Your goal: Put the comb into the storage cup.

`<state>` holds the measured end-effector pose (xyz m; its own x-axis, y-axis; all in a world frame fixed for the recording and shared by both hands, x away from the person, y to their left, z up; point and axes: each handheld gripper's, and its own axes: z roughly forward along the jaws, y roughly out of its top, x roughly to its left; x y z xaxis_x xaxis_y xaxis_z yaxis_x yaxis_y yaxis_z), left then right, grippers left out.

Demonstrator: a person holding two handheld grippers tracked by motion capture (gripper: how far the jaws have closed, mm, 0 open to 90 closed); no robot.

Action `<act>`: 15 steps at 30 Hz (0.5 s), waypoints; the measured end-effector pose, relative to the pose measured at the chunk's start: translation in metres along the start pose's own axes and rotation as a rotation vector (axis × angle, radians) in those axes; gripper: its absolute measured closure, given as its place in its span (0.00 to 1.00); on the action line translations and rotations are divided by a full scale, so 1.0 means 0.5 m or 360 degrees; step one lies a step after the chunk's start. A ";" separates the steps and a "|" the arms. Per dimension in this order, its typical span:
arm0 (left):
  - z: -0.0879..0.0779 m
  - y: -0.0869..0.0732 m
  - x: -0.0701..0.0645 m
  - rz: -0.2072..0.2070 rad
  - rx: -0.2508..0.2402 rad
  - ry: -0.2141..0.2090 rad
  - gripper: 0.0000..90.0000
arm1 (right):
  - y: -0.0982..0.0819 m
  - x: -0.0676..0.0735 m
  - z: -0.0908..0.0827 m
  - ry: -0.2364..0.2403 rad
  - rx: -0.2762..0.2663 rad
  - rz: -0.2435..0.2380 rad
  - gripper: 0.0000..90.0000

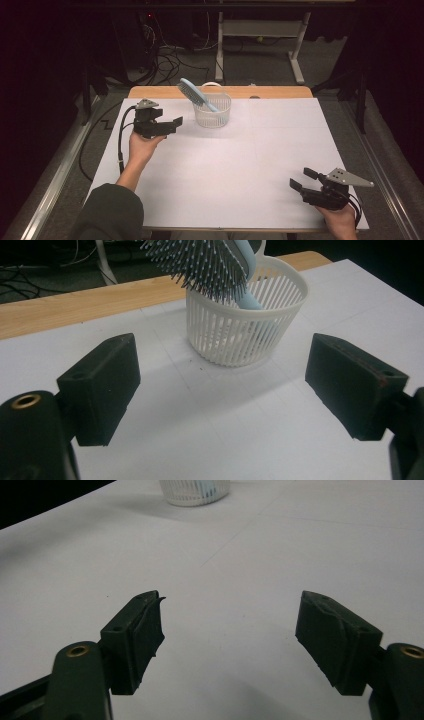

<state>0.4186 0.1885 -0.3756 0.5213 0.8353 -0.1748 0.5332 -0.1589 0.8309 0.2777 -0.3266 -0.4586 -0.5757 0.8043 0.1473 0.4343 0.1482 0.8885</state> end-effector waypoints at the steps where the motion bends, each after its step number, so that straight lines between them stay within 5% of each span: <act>1: 0.000 -0.001 0.000 -0.0001 0.0000 -0.0002 0.15 | 0.000 0.000 0.000 0.0000 -0.0001 0.0000 0.30; 15: -0.016 -0.011 0.000 -0.0009 -0.0027 -0.0021 0.15 | 0.000 -0.002 0.000 -0.0003 -0.0002 0.0007 0.30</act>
<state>0.4105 0.1936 -0.3762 0.5268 0.8293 -0.1864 0.5249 -0.1449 0.8388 0.2780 -0.3273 -0.4588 -0.5727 0.8059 0.1502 0.4360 0.1442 0.8883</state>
